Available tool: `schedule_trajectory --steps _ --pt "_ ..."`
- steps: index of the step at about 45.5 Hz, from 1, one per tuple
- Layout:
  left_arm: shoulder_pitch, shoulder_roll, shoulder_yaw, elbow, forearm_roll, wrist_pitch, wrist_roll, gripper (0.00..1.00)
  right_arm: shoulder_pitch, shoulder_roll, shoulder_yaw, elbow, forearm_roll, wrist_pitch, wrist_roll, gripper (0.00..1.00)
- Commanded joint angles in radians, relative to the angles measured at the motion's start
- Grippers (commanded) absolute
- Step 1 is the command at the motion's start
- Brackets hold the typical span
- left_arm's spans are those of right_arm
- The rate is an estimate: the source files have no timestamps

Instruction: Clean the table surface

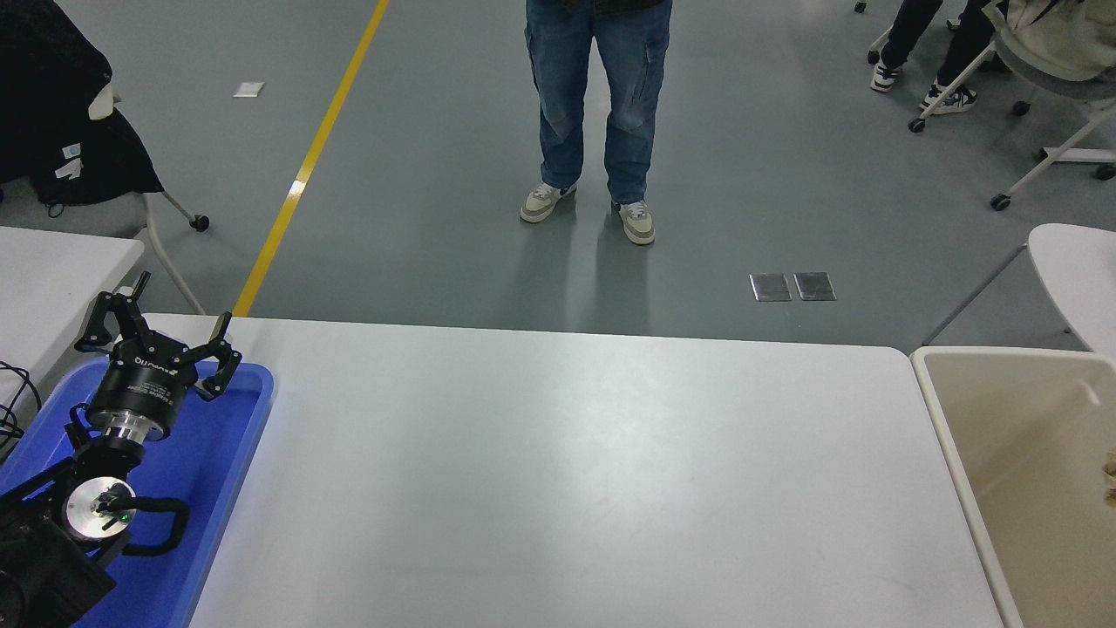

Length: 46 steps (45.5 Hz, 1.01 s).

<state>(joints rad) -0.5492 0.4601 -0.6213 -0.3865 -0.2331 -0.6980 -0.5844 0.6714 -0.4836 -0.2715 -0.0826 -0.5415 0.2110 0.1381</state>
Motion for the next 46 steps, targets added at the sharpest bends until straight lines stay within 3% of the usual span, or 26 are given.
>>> schedule_trajectory --steps 1,8,12,15,20,25,46 --pt "0.000 0.000 0.000 0.000 0.000 0.000 0.000 1.00 -0.006 0.030 -0.002 0.000 0.002 -0.077 -0.002 0.24" --pt "0.000 0.000 0.000 0.000 0.000 0.000 0.000 1.00 -0.007 0.048 -0.003 0.001 0.002 -0.122 -0.002 0.31" --pt "0.000 0.000 0.000 0.000 0.000 0.000 0.000 1.00 -0.007 0.051 0.000 0.000 0.002 -0.130 -0.002 0.40" --pt "0.000 0.000 0.000 0.000 0.000 0.000 0.000 1.00 -0.007 0.056 0.000 0.001 0.003 -0.157 -0.002 0.50" --pt "0.000 0.000 0.000 0.000 0.000 0.000 0.000 1.00 -0.019 0.086 0.002 0.000 0.003 -0.263 -0.002 0.79" --pt "0.000 0.000 0.000 0.000 0.000 0.000 0.000 1.00 -0.016 0.106 0.003 0.000 0.037 -0.369 -0.002 0.97" --pt "0.000 0.000 0.000 0.000 0.000 0.000 0.000 1.00 0.220 0.037 0.043 0.009 0.279 -0.381 0.005 0.98"
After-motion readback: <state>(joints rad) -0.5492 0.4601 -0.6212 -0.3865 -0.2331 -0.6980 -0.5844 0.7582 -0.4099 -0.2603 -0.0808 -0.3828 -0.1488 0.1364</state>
